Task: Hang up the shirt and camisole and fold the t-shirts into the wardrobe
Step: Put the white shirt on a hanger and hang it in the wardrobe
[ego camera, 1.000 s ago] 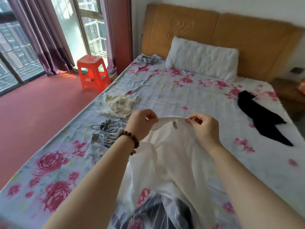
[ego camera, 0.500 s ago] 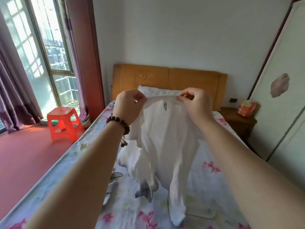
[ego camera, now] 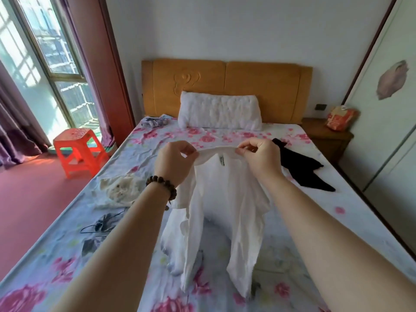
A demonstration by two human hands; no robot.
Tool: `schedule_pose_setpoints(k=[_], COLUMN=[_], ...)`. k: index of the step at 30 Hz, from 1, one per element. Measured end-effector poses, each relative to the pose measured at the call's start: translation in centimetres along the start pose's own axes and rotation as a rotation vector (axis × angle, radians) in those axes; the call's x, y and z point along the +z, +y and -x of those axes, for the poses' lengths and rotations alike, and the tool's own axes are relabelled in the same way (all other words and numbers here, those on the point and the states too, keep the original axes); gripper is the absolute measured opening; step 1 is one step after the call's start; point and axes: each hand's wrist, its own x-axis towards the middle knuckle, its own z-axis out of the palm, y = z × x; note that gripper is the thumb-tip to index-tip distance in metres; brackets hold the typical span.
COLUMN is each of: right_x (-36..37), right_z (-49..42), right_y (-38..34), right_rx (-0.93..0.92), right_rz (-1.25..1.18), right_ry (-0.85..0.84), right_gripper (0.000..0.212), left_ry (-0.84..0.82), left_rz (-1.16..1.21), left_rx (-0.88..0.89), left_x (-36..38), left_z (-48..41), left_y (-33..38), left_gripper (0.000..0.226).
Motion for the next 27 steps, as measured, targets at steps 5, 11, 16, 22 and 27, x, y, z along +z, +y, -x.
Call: schedule_pose_setpoints(k=[5, 11, 16, 22, 27], right_x=[3.4, 6.5, 6.4, 3.5, -0.6], right_z=[3.1, 8.9, 12.2, 14.6, 17.7], right_y=[9.4, 19.6, 25.0, 31.0, 38.6], right_rx=[0.201, 0.436, 0.509, 0.595, 0.664], right_rz=[0.014, 0.011, 0.03, 0.081, 0.184], right_ry=[-0.089, -0.182, -0.153, -0.018, 0.095], right_gripper=[0.005, 0.005, 0.004, 0.044, 0.064], left_ry=[-0.146, -0.309, -0.386, -0.476, -0.572], left_rz=[-0.043, -0.047, -0.05, -0.065, -0.091], left_rx=[-0.136, -0.277, -0.292, -0.278, -0.267], left_x=[7.1, 15.2, 20.3, 25.9, 31.5], left_z=[3.3, 7.7, 10.4, 12.2, 14.1], left_y=[-4.9, -10.7, -12.8, -11.9, -11.5], left_gripper=[0.007, 0.009, 0.007, 0.006, 0.009])
